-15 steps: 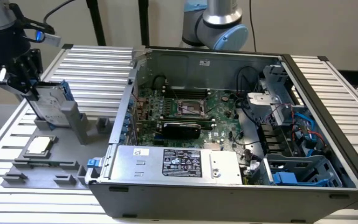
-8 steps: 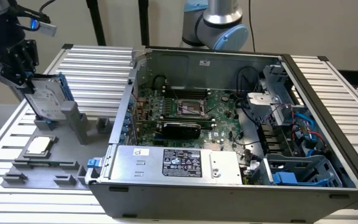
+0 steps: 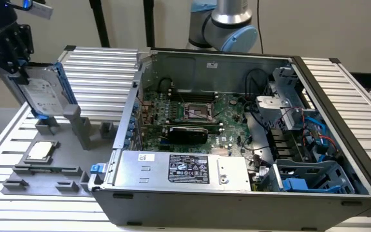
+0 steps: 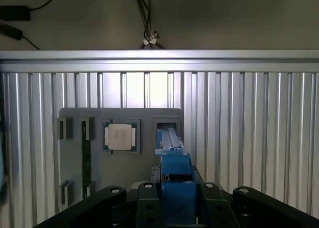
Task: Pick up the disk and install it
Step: 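Pick up the disk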
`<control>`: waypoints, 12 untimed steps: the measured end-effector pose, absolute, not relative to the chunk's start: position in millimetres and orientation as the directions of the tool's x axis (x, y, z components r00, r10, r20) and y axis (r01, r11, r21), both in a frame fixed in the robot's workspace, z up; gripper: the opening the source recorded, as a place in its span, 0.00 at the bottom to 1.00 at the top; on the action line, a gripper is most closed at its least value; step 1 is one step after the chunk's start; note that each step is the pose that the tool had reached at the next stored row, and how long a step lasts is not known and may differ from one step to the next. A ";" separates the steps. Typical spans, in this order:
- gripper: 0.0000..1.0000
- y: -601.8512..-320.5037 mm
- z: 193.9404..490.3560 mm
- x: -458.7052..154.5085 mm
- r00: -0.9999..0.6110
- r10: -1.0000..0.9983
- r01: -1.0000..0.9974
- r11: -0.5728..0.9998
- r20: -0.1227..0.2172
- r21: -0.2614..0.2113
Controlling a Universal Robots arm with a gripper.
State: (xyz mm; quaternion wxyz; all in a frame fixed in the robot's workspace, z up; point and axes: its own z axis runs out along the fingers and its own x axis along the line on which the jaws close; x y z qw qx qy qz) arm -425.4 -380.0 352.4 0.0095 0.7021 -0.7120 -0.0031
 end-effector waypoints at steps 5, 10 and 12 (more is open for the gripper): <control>0.00 -380.0 375.1 -421.8 -0.014 -1.000 -1.000 0.014 0.009 0.018; 0.00 -380.0 393.5 -414.9 -0.014 -1.000 -1.000 0.014 0.006 0.018; 0.00 -380.0 400.0 -410.8 -0.014 -1.000 -1.000 0.014 0.003 0.018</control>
